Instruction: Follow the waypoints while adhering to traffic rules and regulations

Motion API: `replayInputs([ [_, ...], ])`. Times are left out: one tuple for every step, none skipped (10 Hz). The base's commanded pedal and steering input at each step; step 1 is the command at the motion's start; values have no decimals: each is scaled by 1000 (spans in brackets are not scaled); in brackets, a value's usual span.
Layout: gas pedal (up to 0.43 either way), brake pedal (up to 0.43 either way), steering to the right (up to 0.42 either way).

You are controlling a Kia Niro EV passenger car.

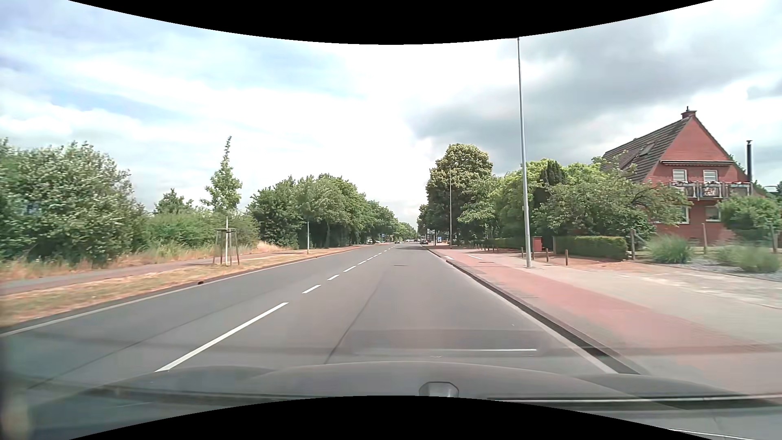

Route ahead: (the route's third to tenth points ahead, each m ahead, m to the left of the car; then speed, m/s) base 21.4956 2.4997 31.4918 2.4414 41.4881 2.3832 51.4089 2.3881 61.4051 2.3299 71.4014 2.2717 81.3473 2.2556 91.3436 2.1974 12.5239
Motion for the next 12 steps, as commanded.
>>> replayInputs([
  [157,18,-4],
  [157,12,-3],
  [157,18,-3],
  [157,18,-1],
  [157,12,-1],
  [157,12,-1],
  [157,18,-1],
  [157,12,-1],
  [157,18,-1],
  [157,18,-2],
  [177,18,-2],
  [169,18,-2],
])
